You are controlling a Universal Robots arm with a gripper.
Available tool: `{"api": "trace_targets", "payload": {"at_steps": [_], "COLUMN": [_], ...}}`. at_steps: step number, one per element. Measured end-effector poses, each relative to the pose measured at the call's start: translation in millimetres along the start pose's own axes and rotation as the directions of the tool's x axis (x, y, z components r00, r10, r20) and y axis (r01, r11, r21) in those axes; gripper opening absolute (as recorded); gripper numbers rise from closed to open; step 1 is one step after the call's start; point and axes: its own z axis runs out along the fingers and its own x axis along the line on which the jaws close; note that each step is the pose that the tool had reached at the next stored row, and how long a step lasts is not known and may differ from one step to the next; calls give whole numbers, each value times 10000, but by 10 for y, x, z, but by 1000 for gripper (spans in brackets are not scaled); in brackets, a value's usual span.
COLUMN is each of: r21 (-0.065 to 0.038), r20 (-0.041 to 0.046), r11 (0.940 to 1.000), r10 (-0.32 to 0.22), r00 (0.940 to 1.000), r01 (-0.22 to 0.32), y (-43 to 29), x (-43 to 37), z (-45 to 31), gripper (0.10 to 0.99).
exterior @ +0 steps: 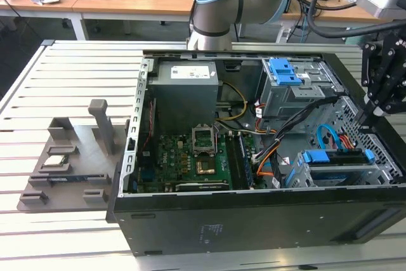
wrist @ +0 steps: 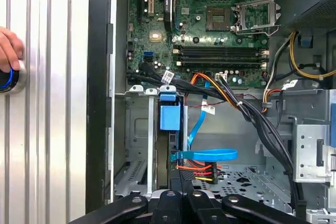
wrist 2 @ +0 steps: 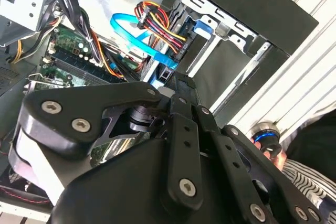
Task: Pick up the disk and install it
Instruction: 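Insert the second disk wire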
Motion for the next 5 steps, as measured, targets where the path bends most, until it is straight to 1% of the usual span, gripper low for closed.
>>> {"api": "trace_targets", "payload": {"at_steps": [5], "r21": [0], "r20": [1], "r11": [10000], "r10": [0], "r00": [10000], "r01": [0], "y": [0], "x": [0], "z": [-2], "gripper": [106]}}
